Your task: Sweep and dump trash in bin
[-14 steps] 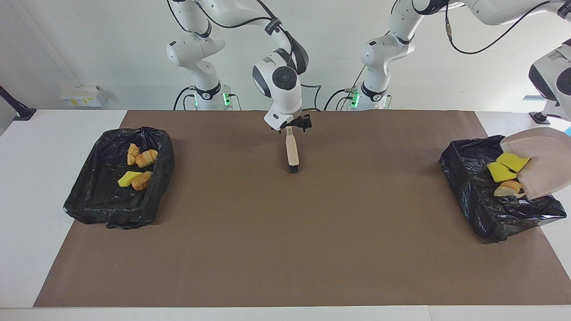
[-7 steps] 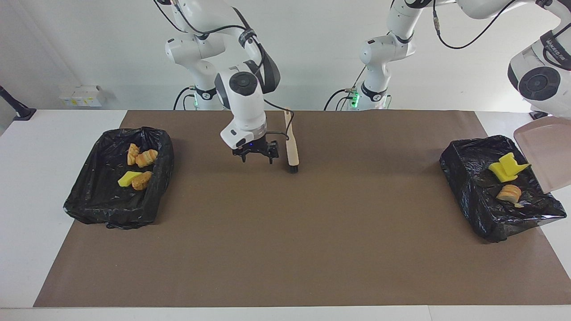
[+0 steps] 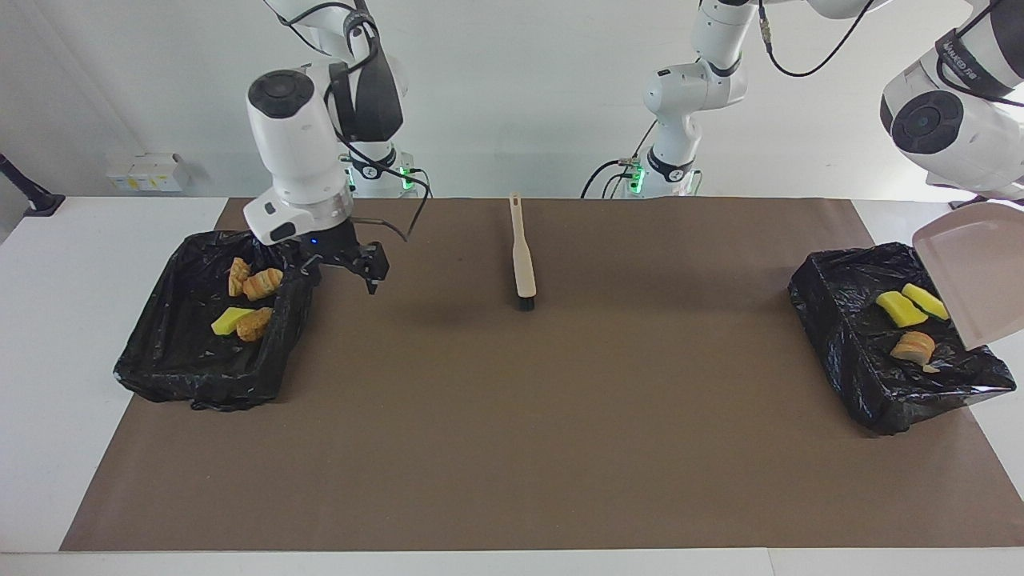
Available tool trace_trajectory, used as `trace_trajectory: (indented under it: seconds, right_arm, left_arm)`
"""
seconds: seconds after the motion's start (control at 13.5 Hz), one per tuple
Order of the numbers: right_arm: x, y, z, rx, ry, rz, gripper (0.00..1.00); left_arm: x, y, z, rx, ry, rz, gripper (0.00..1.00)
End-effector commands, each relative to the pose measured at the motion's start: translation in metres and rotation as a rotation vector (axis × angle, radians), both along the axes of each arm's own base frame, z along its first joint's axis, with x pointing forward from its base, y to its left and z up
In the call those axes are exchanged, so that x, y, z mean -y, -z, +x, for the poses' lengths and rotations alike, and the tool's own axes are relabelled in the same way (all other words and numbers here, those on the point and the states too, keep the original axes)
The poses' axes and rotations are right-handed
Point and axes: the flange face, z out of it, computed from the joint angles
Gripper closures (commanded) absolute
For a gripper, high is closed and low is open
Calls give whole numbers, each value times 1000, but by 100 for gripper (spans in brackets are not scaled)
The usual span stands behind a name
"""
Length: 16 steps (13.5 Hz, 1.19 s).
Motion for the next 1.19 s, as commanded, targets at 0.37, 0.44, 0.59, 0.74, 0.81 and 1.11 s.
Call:
trace_trajectory:
  seconds: [0.37, 0.44, 0.59, 0.74, 0.81, 1.11]
  right_arm:
    - [108, -114, -76, -100, -42, 36, 0]
    - [102, -113, -79, -101, -53, 37, 0]
    - [101, -111, -80, -102, -64, 38, 0]
    - [105, -111, -77, -90, -122, 35, 0]
    - [109, -112, -75, -75, -122, 34, 0]
    - [122, -107, -73, -77, -92, 63, 0]
  left_arm:
    - [62, 33, -16, 66, -193, -581, 100]
    - [66, 42, -19, 60, -244, -650, 100]
    - [83, 59, -27, 157, -456, -694, 100]
    - [115, 71, -29, 228, -620, -774, 100]
    - [121, 79, -30, 257, -701, -807, 100]
    - [180, 94, -29, 348, -867, -851, 100]
